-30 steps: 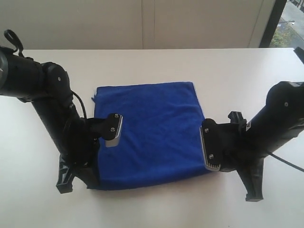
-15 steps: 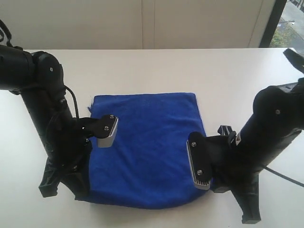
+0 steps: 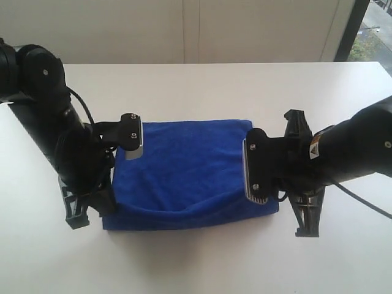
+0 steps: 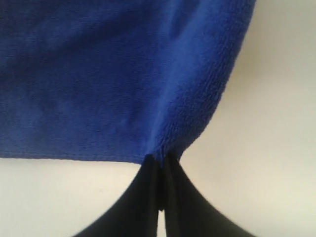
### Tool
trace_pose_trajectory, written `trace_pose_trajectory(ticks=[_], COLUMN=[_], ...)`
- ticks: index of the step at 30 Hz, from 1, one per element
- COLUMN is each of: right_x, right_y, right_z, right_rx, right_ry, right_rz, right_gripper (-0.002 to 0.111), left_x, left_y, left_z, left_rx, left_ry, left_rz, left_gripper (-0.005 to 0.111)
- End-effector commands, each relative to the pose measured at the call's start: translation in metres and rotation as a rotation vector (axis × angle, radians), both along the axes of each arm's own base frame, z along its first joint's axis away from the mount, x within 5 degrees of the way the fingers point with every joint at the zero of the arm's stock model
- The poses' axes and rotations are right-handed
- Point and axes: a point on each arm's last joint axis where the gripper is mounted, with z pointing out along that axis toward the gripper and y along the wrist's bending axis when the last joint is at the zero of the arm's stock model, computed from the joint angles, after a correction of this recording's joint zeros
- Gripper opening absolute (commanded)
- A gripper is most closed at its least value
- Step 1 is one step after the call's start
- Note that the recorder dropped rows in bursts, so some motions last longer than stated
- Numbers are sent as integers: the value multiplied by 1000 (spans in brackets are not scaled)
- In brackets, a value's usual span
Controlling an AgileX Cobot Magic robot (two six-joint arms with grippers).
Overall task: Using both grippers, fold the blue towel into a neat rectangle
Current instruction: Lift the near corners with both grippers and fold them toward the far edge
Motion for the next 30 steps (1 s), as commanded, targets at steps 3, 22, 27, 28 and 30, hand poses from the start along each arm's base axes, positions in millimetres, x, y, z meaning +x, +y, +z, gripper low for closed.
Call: trace_pose_trajectory(ticks=[3,22,27,28,30], right_x=[9,40,52,54,58], right_y=[2,-5,-4,-4,-2], right_z=[9,27,29,31,34], right_rx=[35,49,52,56,64], right_ry=[-138,-233,-244,-255,-275], right_rz=[3,-44,-53,-52,-52], right_gripper=[0,0,0,0,0], left_x=[4,35,42,43,44], left_y=[0,-3,-6,-6,-6], left_z=[1,30,37,38,38], left_rx=[-16,-12,-41,-45,-44], left_ry=[-62,-286,-349,-359,-365], left_rz=[41,162,167,168,169], left_gripper=[0,0,0,0,0])
